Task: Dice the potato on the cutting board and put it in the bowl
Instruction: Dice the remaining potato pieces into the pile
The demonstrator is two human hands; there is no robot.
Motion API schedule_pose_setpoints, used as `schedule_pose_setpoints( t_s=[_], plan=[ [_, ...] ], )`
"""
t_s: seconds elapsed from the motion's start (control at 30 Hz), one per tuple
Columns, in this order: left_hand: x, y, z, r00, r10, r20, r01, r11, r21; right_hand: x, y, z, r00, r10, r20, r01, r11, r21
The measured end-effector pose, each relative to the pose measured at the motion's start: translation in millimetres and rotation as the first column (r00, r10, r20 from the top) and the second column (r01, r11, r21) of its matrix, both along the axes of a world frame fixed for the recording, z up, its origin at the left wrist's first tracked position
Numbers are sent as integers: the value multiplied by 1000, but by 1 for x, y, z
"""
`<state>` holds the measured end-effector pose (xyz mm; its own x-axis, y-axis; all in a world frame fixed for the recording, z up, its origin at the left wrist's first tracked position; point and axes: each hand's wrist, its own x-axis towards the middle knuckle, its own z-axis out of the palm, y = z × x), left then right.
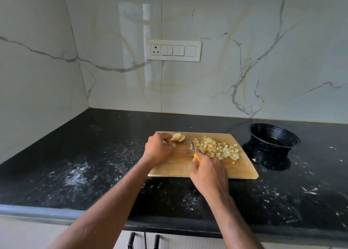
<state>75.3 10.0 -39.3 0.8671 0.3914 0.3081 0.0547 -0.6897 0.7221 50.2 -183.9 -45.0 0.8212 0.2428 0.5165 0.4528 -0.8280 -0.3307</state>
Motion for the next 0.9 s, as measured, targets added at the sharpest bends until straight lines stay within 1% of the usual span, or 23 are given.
schedule_pose_setpoints(
  t_s=[0.13,0.27,0.33,0.43,0.6,0.8,0.9],
  plan=[
    [22,1,13,994,-47,-96,54,996,73,1,-1,-4,999,33,18,-33,999,-14],
    [42,2,20,969,-86,-231,139,965,224,0,0,-5,998,58,19,-58,998,-13],
    [50,4,21,962,-101,-254,160,961,225,0,0,-5,998,60,27,-60,998,-3],
    [56,8,20,962,-116,-248,170,964,205,1,1,-6,998,65,27,-65,998,16],
    [55,12,16,980,-66,-187,99,979,176,1,1,-5,997,78,13,-78,997,23],
    [51,14,16,988,-50,-143,73,984,164,0,-1,-5,997,79,7,-80,996,30],
    [44,14,17,997,-33,-64,43,986,160,-1,0,-5,997,74,7,-75,997,26]
  ],
)
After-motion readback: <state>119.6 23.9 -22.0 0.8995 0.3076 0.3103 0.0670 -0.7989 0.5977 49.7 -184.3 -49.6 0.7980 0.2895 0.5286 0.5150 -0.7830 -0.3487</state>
